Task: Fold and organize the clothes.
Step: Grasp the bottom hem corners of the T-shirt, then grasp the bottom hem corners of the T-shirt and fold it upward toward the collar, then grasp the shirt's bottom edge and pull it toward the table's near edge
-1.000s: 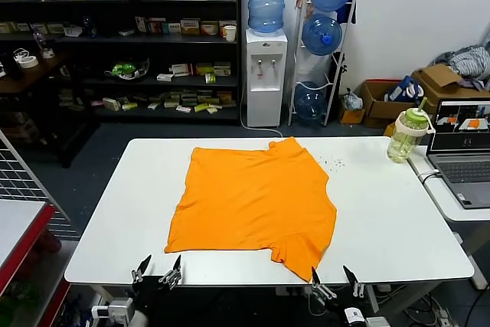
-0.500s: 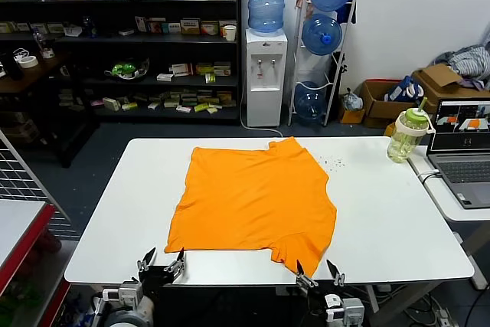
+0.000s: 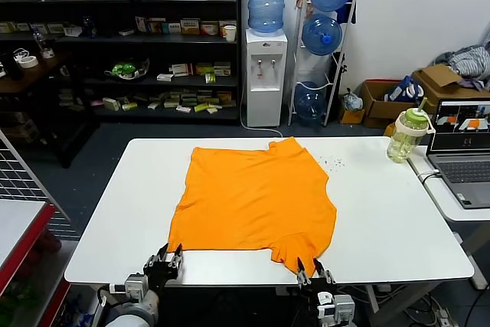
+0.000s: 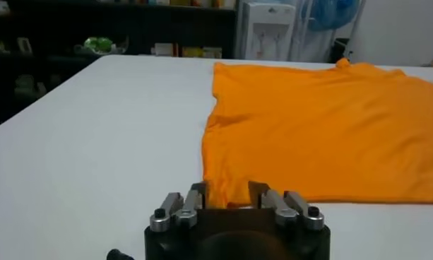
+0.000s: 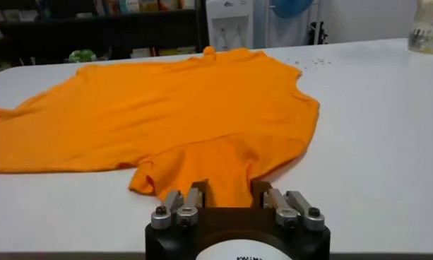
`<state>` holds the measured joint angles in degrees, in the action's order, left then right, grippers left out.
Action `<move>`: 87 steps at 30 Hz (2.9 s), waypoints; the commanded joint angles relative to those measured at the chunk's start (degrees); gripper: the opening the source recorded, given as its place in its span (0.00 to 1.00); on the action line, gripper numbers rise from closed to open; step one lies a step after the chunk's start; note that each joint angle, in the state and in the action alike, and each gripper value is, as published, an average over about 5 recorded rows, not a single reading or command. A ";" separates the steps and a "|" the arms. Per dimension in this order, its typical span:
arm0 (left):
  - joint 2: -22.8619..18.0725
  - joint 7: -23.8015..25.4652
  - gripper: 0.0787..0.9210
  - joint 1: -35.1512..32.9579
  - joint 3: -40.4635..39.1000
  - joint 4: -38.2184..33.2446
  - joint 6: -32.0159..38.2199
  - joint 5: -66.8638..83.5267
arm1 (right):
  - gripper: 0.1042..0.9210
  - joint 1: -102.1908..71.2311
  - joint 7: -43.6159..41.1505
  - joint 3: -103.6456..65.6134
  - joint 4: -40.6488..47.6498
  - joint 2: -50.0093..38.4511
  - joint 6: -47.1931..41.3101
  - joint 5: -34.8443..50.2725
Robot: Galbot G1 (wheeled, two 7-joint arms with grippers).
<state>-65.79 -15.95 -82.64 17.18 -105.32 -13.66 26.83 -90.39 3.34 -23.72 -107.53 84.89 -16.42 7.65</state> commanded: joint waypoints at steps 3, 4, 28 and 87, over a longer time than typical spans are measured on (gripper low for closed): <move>-0.23 -0.24 0.22 0.67 -0.32 0.50 -0.24 0.14 | 0.13 -0.22 0.29 0.11 -0.19 -0.25 0.26 0.87; -0.29 -0.29 0.18 0.70 -0.38 0.55 -0.22 0.12 | 0.10 -0.41 0.29 0.08 -0.47 -0.44 0.52 1.18; 6.96 -3.42 0.01 -13.52 2.96 -15.86 -1.39 5.47 | 0.02 -18.44 3.27 -2.35 -18.54 -13.93 4.10 9.84; 10.08 -1.77 0.62 6.65 -5.55 -0.35 -1.90 4.86 | 0.74 14.06 -1.79 1.59 6.47 -27.90 -0.54 21.14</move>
<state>-55.15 -18.21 -68.46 9.35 -101.75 -14.85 31.18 -69.00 5.77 -18.13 -100.72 59.41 -18.32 30.07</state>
